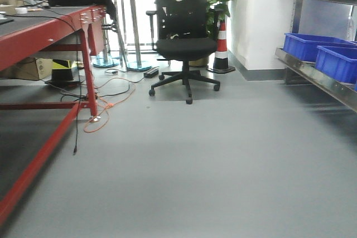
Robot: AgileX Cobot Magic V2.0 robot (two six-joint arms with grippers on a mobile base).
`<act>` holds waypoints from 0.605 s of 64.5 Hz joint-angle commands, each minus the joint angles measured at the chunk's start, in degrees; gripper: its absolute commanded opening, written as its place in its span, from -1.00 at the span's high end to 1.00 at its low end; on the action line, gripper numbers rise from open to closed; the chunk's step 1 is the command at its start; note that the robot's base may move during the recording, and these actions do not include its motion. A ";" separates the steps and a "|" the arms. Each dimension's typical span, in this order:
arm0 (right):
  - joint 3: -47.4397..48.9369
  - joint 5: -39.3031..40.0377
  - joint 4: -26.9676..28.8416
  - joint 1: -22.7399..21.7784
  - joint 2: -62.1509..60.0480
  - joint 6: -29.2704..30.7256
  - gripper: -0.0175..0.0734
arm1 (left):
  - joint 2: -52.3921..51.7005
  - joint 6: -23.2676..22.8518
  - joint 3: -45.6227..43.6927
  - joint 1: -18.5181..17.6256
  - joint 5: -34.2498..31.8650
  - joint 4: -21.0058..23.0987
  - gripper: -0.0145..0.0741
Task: Stack two boxes on right shelf middle
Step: 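Drive the base away from the table holding the boxes, then turn the base toward the steel shelf rack with blue bins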
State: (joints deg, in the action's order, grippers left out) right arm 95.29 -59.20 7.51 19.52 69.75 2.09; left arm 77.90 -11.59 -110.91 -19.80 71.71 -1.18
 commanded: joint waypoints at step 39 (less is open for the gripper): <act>0.65 2.69 -0.71 -0.42 -0.71 0.76 0.95 | -0.90 0.16 -0.92 -0.25 -2.67 0.53 0.92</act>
State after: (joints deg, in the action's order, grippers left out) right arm 95.29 -59.20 7.51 19.52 69.75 2.09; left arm 77.90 -11.59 -110.91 -19.80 71.71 -1.18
